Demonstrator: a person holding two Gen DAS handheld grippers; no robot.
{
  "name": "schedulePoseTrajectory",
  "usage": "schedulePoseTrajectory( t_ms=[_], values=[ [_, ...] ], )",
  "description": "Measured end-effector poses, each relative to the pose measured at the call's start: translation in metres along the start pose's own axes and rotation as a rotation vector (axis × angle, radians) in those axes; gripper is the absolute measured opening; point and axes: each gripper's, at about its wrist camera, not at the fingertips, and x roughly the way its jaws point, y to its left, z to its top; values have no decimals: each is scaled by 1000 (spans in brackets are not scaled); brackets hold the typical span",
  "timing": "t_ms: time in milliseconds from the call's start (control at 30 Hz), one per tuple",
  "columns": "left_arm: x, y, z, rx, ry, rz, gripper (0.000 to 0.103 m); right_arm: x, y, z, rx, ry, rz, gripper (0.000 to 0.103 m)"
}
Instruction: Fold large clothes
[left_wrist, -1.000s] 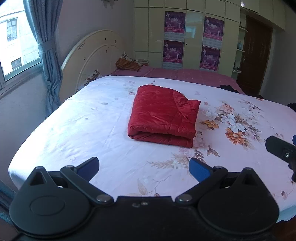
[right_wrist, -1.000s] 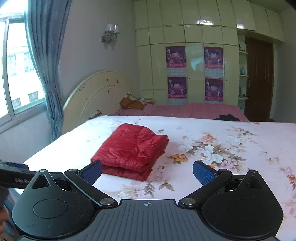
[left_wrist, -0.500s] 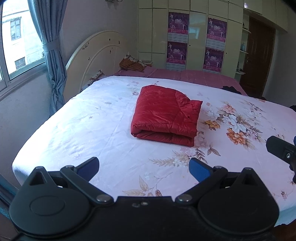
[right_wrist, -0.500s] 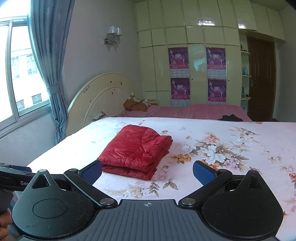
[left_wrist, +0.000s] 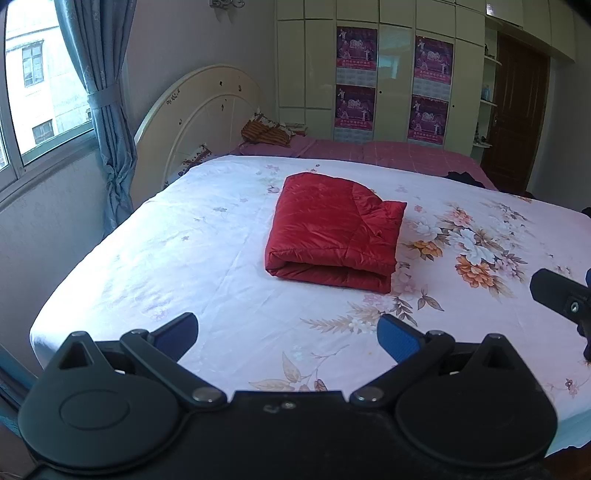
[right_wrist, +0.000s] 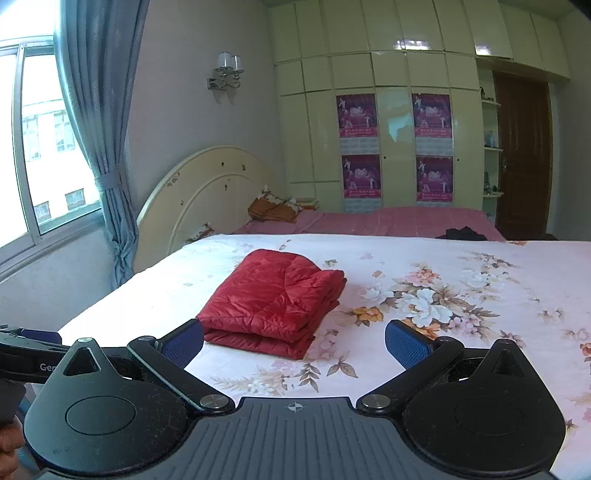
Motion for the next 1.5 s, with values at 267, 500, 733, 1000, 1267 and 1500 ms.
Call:
schedulePoseTrajectory(
  t_ms=[267, 500, 733, 1000, 1267, 1500],
  values=[
    [0, 0, 0, 0, 1, 3, 103, 2, 0, 0, 4, 1, 5, 103],
    [2, 0, 0, -2, 7, 2, 103, 5, 0, 0, 8, 4, 8, 103],
    [3, 0, 0, 4, 9, 3, 103, 7, -3, -2, 14, 10, 10, 103],
    [8, -2, 2, 6, 22, 2, 103, 10, -4, -2, 16, 18, 13, 103],
    [23, -4, 6, -2, 59, -11, 103, 23, -7, -1, 14, 35, 18, 103],
    [42, -6, 10, 1, 69, -43, 103, 39, -17, 1, 26, 58, 9, 103]
  ],
)
